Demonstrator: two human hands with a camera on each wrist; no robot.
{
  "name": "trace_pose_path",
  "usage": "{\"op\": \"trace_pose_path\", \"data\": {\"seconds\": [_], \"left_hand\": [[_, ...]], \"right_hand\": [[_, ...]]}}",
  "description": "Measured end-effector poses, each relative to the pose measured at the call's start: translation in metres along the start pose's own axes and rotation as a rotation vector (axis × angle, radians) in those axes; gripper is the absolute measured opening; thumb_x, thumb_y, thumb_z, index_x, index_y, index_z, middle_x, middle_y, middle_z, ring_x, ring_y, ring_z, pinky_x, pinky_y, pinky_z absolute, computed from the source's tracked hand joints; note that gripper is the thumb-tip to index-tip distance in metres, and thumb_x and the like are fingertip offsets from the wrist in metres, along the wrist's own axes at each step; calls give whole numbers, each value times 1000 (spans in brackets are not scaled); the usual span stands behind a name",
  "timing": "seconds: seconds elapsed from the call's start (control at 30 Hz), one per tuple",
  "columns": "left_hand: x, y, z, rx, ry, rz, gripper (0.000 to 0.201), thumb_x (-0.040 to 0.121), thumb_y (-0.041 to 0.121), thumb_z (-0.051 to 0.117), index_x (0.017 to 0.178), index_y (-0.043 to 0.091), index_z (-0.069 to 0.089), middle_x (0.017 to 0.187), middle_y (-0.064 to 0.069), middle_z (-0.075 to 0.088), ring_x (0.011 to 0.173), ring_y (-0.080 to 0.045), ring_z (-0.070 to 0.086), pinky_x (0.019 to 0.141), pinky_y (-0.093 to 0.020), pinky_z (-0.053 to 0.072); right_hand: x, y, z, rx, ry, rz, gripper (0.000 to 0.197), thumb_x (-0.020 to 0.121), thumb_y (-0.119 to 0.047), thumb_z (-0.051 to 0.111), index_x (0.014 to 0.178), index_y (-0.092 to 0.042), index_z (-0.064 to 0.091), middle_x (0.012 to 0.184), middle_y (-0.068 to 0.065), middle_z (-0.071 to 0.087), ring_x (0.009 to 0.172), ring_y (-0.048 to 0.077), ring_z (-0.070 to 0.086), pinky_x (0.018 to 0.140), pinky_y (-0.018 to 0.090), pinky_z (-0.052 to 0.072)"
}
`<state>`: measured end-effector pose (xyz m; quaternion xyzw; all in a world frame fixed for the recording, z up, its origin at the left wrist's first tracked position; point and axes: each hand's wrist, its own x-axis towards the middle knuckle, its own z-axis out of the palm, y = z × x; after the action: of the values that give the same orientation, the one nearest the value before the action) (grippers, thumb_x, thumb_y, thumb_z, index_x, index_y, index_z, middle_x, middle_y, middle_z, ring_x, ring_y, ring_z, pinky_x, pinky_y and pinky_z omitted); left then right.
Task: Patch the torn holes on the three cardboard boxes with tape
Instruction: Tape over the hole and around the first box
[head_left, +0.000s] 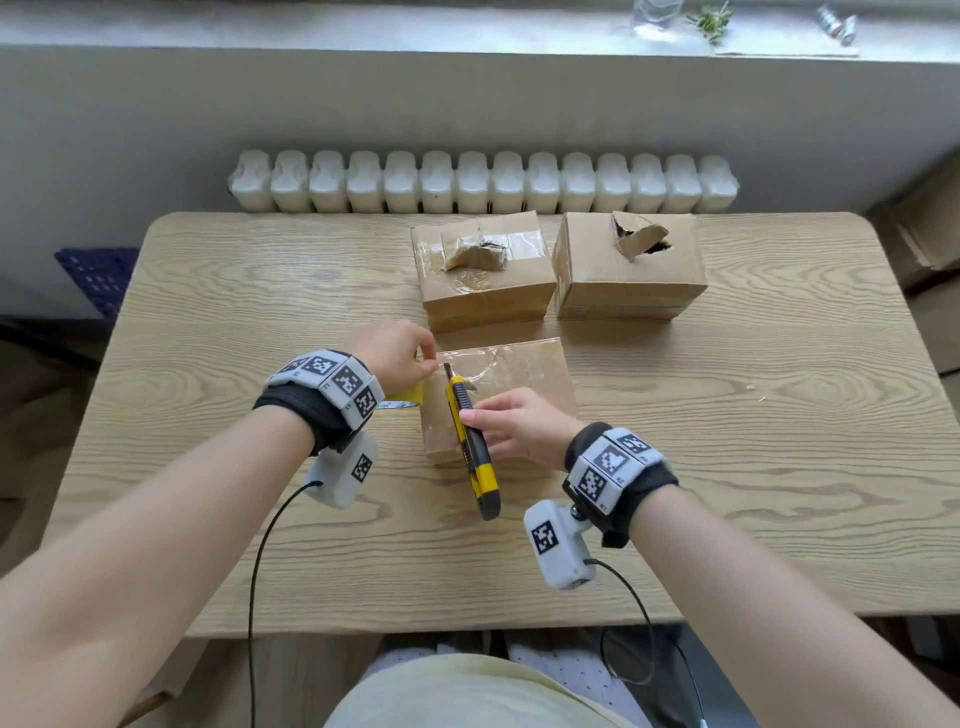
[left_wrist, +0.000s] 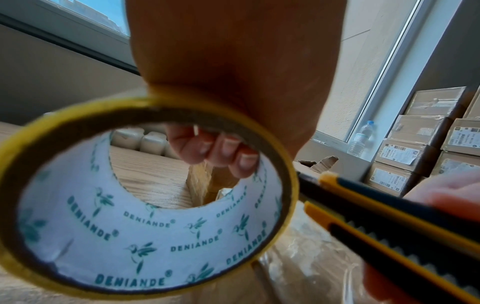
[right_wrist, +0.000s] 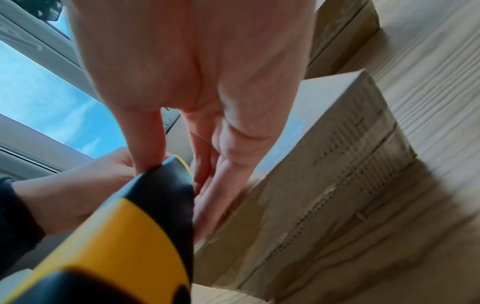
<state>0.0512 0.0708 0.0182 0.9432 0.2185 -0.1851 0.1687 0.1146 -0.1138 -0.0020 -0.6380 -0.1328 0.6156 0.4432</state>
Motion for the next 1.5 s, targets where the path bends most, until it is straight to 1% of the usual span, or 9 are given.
{"op": "trace_pose_path", "data": {"seconds": [0.17, 0.33, 0.77, 0.87, 0.93, 1.1, 1.23, 1.4, 1.5], "left_hand": [[2, -3, 4, 14, 25, -3, 18, 91, 38, 55, 97, 26, 66, 93, 5, 58, 83, -14, 52, 67, -29, 42], [1, -4, 7, 20, 65, 25, 18, 91, 37, 55, 95, 25, 67, 88, 5, 56, 88, -17, 55, 70, -31, 45], [2, -8, 10, -32, 66, -8, 14, 91, 34, 55, 94, 26, 67, 87, 5, 56, 82, -17, 53, 68, -30, 44], [1, -11, 12, -48, 54, -7, 15, 91, 35, 55, 94, 27, 67, 91, 4, 60, 85, -17, 56, 73, -34, 50], [0, -15, 14, -53, 50, 5, 15, 91, 36, 55, 93, 26, 67, 90, 3, 61, 84, -16, 55, 73, -33, 48], [-8, -27, 16, -112, 41, 11, 8, 90, 32, 58, 88, 24, 60, 77, 9, 50, 78, -13, 48, 69, -28, 38], [-15, -41, 22, -159, 15, -51, 7, 89, 31, 60, 90, 24, 58, 90, 1, 58, 83, -17, 53, 72, -32, 44], [-25, -54, 38, -219, 40, -124, 18, 86, 41, 62, 83, 26, 52, 90, 2, 59, 85, -20, 56, 74, -35, 48], [-29, -56, 50, -253, 98, -164, 20, 86, 40, 62, 81, 26, 49, 88, 2, 59, 81, -22, 57, 73, -36, 49]], "right_hand": [[8, 1, 1, 23, 0, 39, 33, 92, -18, 60, 113, 8, 59, 109, 27, 64, 97, 32, 63, 92, 41, 52], [8, -3, 2, -4, 3, 36, 31, 91, -20, 61, 108, 6, 62, 95, 19, 66, 82, 24, 66, 78, 31, 57], [-12, -2, 0, -97, -32, 131, 40, 92, -23, 61, 109, 13, 59, 100, 29, 65, 90, 35, 65, 83, 39, 55], [-22, 2, -6, -173, -64, 132, 37, 90, -26, 63, 106, 8, 62, 98, 22, 69, 94, 34, 67, 87, 40, 55], [-33, 2, -14, -224, -59, 49, 26, 90, -25, 63, 102, -2, 65, 95, 11, 70, 91, 24, 68, 82, 31, 55], [-54, 4, -51, -334, 347, -232, 23, 86, -19, 68, 106, -11, 63, 96, 2, 68, 91, 17, 67, 79, 27, 55], [-52, 25, -86, -514, 800, -178, 31, 82, -29, 72, 107, -14, 62, 95, -3, 64, 88, 16, 61, 80, 30, 50], [-37, 56, -107, -690, 865, 61, 35, 81, -31, 71, 107, -12, 57, 106, 5, 63, 97, 23, 58, 82, 32, 44], [-25, 71, -107, -801, 830, 150, 33, 81, -31, 71, 103, -12, 55, 104, 7, 61, 89, 20, 53, 75, 29, 41]]}}
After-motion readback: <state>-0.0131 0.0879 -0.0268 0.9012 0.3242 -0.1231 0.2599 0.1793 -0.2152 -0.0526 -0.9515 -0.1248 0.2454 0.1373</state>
